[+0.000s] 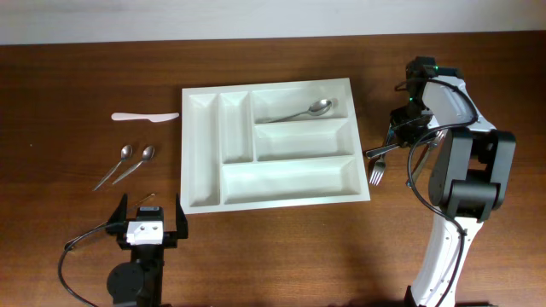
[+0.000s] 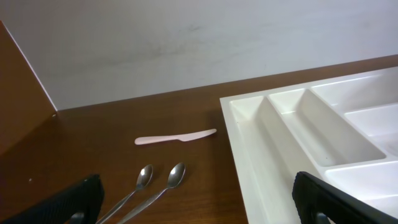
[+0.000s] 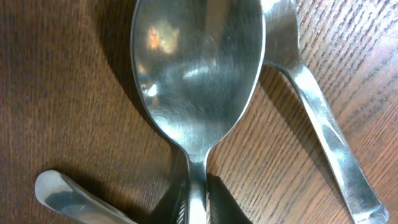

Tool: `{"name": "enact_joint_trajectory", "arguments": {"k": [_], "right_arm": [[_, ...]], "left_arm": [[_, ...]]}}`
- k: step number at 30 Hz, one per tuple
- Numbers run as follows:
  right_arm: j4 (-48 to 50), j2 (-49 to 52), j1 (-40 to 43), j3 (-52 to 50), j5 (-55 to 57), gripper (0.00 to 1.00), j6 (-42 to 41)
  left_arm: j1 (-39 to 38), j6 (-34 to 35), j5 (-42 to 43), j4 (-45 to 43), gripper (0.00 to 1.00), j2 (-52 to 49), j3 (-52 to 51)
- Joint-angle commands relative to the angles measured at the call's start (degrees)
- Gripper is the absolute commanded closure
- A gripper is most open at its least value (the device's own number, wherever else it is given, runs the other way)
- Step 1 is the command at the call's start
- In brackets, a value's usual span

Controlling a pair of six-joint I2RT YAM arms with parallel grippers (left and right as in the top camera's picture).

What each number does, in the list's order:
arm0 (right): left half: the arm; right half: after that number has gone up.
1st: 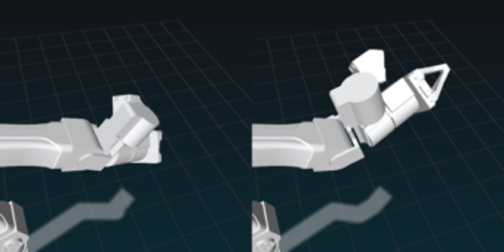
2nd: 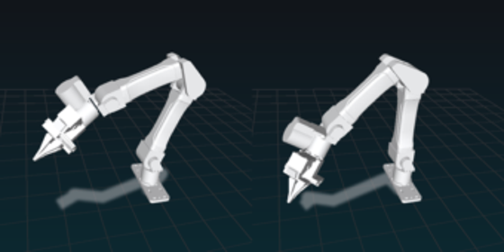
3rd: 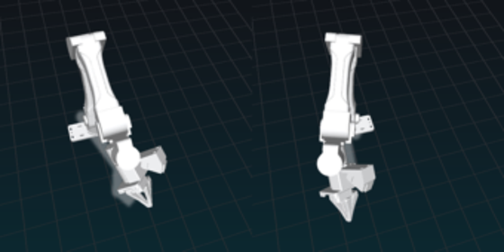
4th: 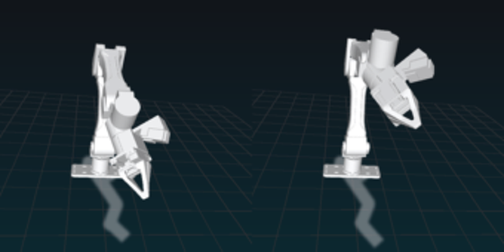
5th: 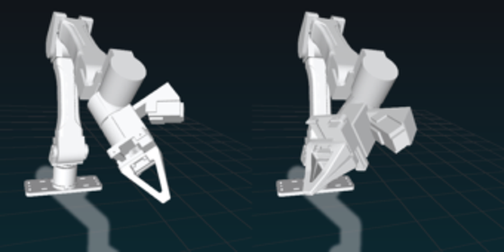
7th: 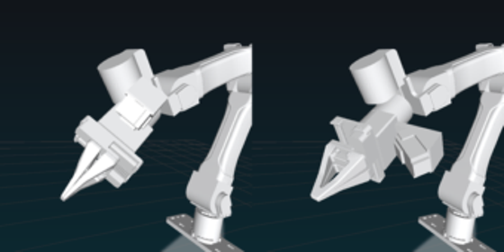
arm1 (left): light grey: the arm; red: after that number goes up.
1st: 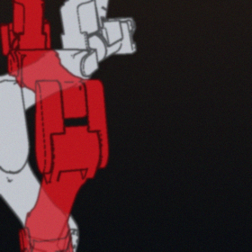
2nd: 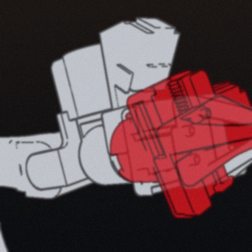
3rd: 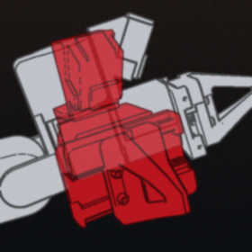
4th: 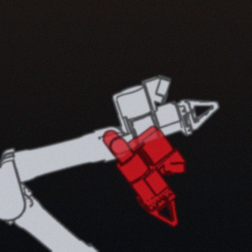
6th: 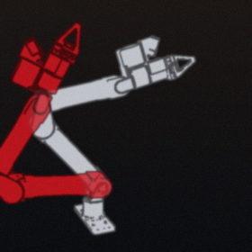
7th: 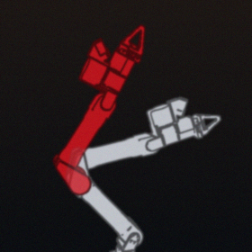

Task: Pack container
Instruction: 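Lower the right gripper and grasp the second metal spoon, then carry the spoon into the upper-right compartment beside the first spoon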

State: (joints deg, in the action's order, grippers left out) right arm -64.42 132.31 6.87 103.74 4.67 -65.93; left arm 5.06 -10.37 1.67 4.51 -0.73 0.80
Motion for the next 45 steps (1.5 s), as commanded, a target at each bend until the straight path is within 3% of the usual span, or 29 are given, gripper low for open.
{"name": "enact_joint_trajectory", "arguments": {"k": [1,3,16,25,33,39,45], "right_arm": [[-0.2,1.1,-0.3,-1.6,2.1,0.92,0.1],[0.5,1.1,-0.3,-1.6,2.5,0.96,2.3],[2.3,1.0,0.1,0.8,3.5,0.96,11.5],[0.7,0.3,0.1,12.3,3.5,0.96,19.4],[-3.4,0.3,-0.5,25.0,1.7,0.96,21.2],[-4.1,0.3,-4.7,32.1,-1.8,0.96,22.6],[-0.2,0.4,-13.4,32.7,-0.8,0.96,23.9]], "left_arm": [[0.3,0.7,0.5,0.1,0.01,0.4,-0.3],[0.3,0.7,0.4,0.1,0.01,0.4,-0.3],[0.3,0.7,0.5,0.1,0.01,0.4,-0.3],[0.3,0.7,0.4,0.1,0.01,0.4,-0.3],[0.3,0.7,0.5,0.1,0.01,0.4,-0.3],[0.3,0.7,0.4,0.1,0.01,0.4,-0.3],[0.3,0.7,0.4,0.1,0.01,0.4,-0.3]]}}
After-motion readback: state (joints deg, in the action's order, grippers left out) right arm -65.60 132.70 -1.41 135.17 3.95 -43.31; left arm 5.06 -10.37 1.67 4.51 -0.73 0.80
